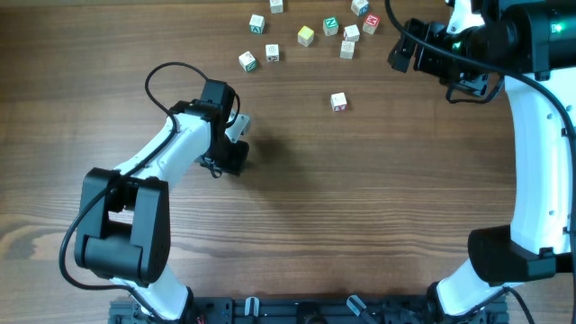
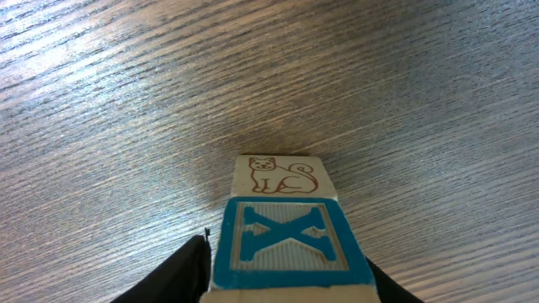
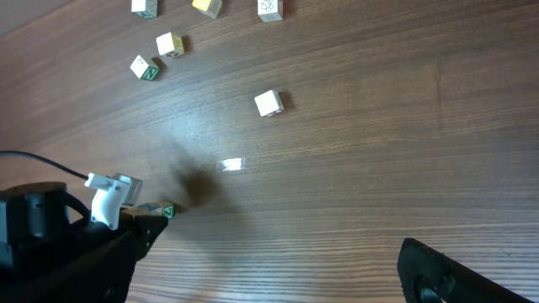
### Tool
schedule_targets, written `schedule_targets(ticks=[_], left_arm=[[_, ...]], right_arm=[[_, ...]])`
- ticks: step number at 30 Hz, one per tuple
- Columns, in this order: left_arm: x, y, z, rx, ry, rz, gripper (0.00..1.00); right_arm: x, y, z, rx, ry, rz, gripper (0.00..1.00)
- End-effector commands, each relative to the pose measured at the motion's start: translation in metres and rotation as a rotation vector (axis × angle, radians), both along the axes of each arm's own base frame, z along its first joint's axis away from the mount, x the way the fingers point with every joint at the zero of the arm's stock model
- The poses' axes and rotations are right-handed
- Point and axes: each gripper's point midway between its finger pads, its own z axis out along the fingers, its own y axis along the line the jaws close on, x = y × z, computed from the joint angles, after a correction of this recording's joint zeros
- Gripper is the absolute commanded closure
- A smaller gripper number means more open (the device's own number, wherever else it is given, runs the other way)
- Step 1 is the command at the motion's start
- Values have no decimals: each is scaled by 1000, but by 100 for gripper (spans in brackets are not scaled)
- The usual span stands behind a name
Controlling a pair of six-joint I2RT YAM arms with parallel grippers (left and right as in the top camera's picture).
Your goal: Form a tower
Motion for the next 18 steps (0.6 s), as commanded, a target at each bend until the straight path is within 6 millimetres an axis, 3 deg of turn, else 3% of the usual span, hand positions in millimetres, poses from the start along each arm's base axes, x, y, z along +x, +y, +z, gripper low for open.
schedule_targets(ticks=[1,18], left_arm=[[-3,4,-4,12,14,12,57],[-4,4,-3,9,17,12,69]], right_arm=[[-1,3,1,9,-2,17,0],[-1,3,1,10,-2,17,0]])
